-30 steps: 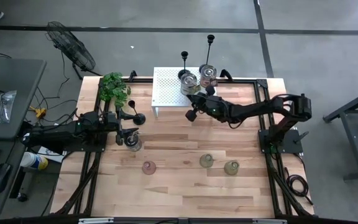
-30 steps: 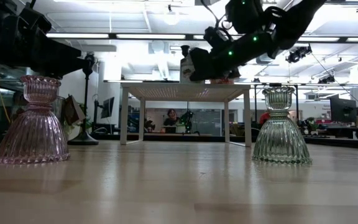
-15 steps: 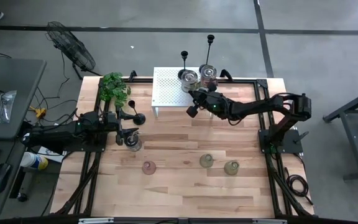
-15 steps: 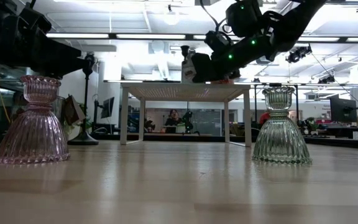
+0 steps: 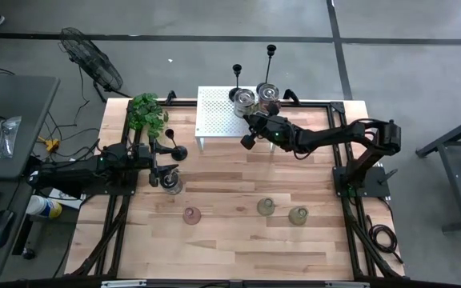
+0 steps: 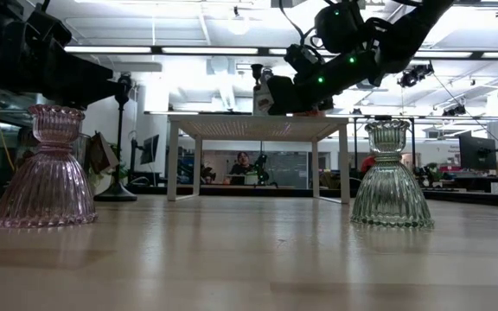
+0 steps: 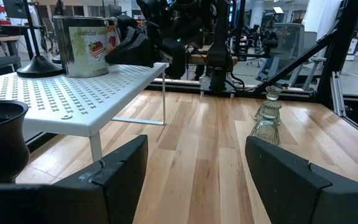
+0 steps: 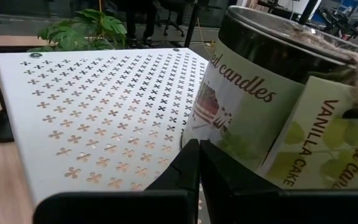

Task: Pick & Place candle stick holders
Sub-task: Put the light green scented candle on the shelf

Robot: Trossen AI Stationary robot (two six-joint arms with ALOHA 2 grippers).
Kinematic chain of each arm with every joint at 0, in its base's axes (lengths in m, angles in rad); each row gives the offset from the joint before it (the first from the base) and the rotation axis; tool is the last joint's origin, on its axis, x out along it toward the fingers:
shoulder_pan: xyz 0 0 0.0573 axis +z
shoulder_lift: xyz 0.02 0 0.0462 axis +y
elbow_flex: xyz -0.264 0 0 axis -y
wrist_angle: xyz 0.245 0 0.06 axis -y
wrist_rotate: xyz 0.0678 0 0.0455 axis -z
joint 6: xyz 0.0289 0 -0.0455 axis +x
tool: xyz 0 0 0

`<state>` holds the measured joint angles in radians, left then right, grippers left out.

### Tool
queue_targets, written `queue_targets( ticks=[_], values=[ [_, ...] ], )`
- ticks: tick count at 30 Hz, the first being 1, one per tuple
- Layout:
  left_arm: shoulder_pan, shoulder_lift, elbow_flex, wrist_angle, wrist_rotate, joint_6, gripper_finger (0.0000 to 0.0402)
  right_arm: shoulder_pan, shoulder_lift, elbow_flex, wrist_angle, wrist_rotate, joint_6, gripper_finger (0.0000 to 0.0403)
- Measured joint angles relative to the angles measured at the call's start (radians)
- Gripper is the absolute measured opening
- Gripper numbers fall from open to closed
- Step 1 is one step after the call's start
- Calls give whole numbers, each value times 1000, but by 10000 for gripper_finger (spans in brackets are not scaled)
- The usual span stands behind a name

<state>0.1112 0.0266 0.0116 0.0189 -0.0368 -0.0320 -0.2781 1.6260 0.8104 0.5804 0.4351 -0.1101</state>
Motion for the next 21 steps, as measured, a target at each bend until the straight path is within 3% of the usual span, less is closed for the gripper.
queue_targets(
  ticks=[21],
  values=[
    [0,0,0,0,0,0,265,44,-37,0,-27,11,-37,3]
  ],
)
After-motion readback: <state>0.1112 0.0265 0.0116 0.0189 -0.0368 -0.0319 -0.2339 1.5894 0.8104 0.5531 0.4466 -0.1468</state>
